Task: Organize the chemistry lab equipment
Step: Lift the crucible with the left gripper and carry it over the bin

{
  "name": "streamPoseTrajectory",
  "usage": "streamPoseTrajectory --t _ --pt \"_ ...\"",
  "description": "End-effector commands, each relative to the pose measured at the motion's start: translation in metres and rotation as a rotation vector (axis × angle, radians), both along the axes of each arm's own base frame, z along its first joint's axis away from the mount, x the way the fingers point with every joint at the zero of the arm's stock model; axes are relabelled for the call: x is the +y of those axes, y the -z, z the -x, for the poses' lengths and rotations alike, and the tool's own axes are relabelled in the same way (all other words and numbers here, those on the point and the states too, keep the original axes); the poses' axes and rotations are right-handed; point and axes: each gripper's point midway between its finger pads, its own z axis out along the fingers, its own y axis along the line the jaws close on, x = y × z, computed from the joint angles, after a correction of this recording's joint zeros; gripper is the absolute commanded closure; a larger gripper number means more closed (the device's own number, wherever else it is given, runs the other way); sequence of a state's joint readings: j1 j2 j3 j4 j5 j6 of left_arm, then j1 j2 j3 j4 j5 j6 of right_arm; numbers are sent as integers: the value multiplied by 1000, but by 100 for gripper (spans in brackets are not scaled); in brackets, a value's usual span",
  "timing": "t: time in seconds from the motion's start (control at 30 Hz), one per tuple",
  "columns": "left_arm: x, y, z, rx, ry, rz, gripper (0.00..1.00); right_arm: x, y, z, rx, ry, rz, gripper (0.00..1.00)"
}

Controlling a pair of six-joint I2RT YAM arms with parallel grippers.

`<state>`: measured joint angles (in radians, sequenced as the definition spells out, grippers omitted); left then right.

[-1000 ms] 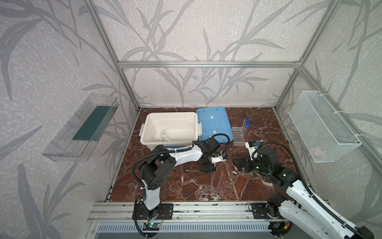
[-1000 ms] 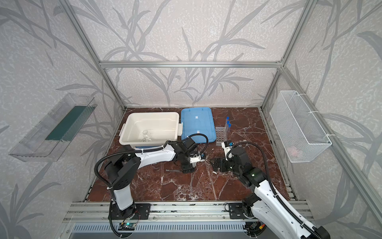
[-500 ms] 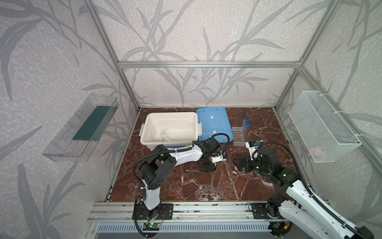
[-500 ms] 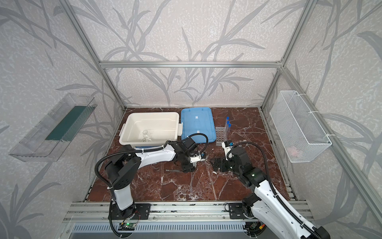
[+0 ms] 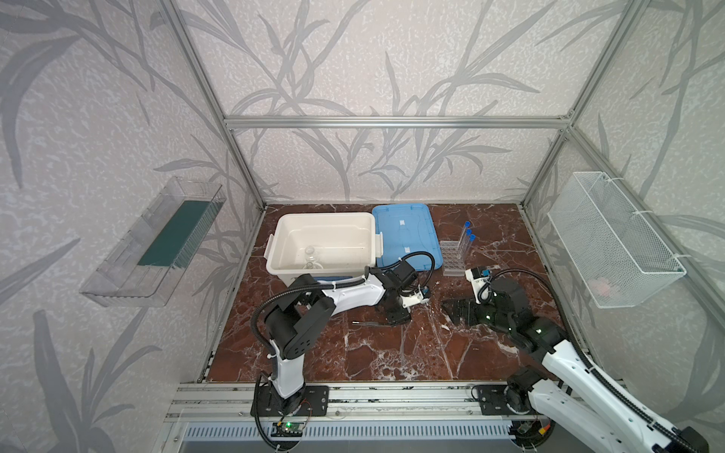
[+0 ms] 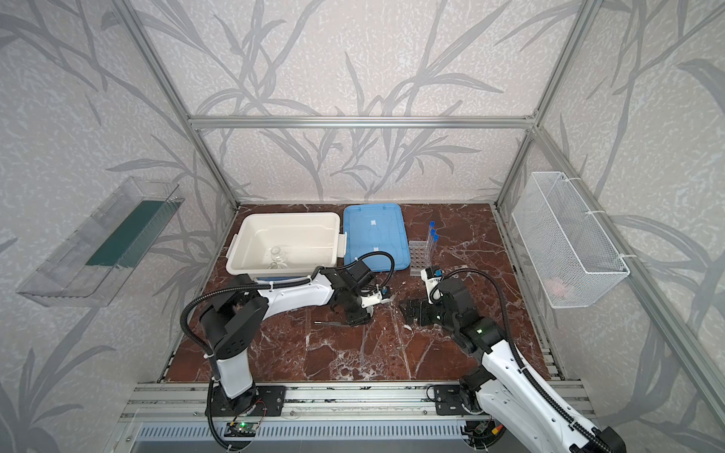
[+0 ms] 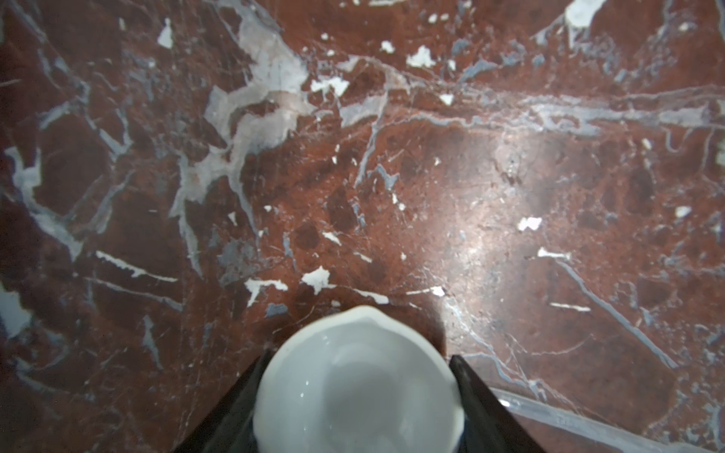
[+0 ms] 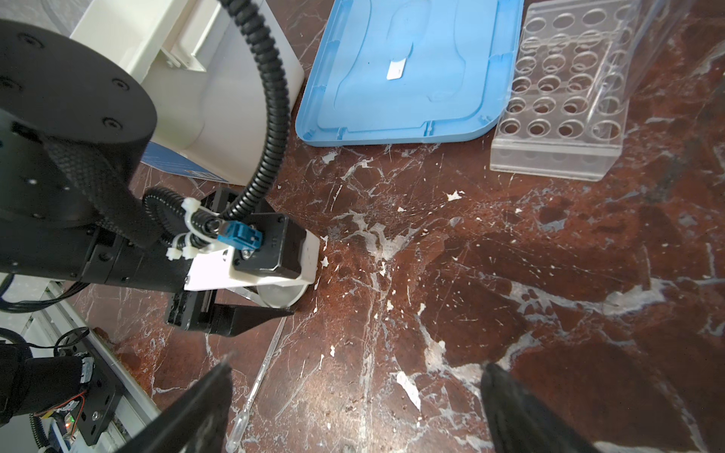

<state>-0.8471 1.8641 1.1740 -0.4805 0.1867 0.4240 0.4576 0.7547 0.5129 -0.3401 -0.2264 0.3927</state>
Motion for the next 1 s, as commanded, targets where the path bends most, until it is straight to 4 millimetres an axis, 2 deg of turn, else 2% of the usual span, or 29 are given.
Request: streamPoseTrajectory --t 0.0,0.27,0.53,0.67,0.8,0.87,0.97 --pt "-7 -21 -14 -67 -53 53 46 1 -4 -4 -20 4 -12 4" --pt "-5 -39 -11 -69 -126 115 47 6 -4 -7 -6 -6 -24 4" --pt "-3 -81 -12 -97 -263 232 53 11 -16 -10 -35 -21 -50 5" --pt "-6 -105 -4 -69 -294 308 59 20 -33 -11 -84 -72 -86 5" --pt "0 -125 -3 -110 -343 308 64 25 -56 -17 -140 -95 -97 6" --pt "2 -136 -3 -119 -367 336 72 28 -70 -20 -171 -104 -111 6" --pt "7 -158 -7 -148 -417 375 72 36 -89 -26 -186 -130 -127 6"
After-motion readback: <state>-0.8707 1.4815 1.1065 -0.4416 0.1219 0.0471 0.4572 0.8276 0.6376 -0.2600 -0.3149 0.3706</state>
